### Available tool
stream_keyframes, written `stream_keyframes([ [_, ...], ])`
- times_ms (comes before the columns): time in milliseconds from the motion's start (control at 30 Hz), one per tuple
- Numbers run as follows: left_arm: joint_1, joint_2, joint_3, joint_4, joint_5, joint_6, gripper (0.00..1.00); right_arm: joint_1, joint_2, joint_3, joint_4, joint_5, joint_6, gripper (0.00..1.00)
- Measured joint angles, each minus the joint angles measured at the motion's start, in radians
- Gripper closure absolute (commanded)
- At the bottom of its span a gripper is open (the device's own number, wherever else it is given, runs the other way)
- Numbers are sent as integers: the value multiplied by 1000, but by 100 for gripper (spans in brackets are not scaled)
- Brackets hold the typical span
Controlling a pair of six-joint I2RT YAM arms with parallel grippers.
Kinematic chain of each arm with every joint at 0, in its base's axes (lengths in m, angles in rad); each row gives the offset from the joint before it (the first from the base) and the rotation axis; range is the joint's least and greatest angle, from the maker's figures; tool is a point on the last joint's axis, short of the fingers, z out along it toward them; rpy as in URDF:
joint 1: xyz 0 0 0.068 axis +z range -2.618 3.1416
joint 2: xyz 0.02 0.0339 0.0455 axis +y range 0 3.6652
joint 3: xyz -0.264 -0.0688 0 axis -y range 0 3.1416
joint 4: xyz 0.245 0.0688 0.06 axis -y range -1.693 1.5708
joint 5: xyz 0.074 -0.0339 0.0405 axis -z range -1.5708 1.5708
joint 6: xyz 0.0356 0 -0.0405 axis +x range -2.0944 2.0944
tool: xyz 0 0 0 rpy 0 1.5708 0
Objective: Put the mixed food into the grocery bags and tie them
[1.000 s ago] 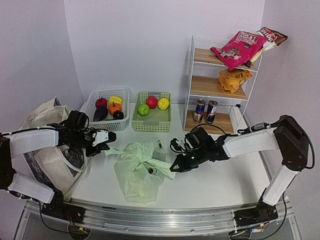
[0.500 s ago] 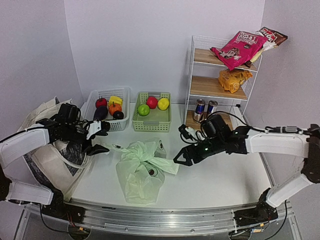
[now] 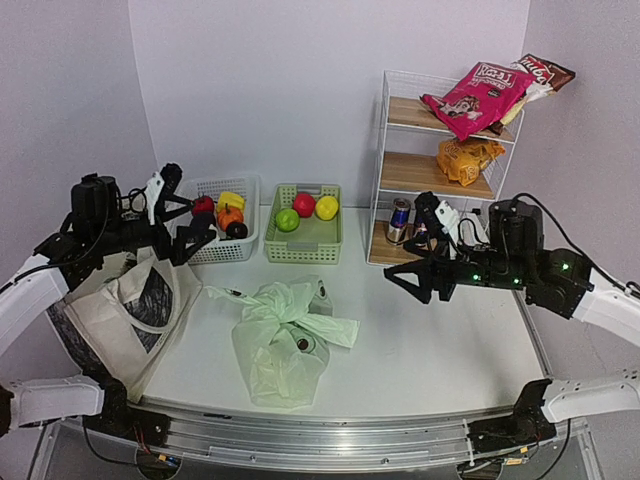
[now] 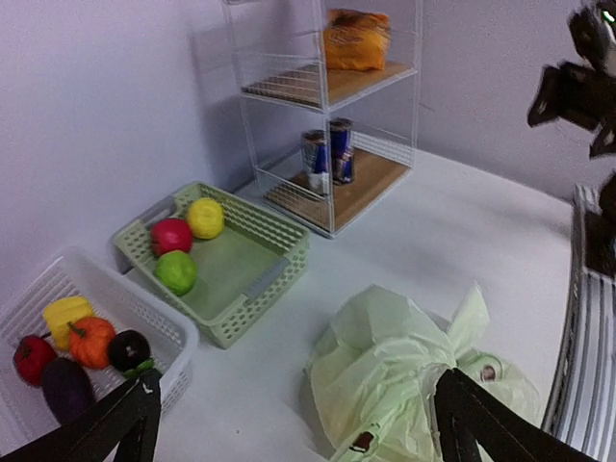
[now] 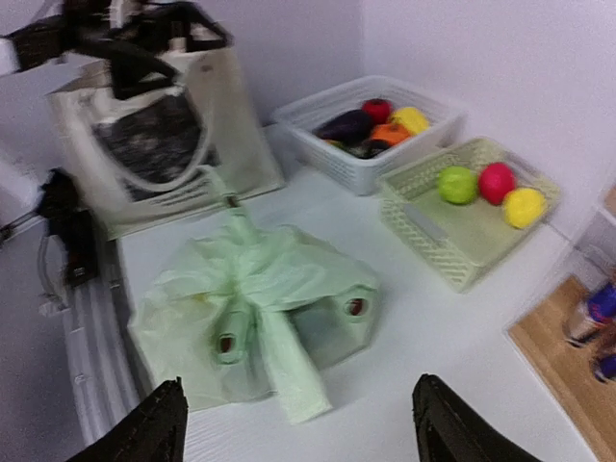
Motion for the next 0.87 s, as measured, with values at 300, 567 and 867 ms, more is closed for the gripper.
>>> stream_keyframes([
  [300, 96, -145, 0, 151, -416, -322, 0, -9, 12, -6, -156, 770, 133, 16],
  [567, 175, -262, -55, 159, -521, -331, 0, -89, -21, -70, -320, 974, 306, 16],
  [867, 183, -336, -170, 15, -538, -293, 0, -266, 13, -109, -463, 894, 430, 15],
])
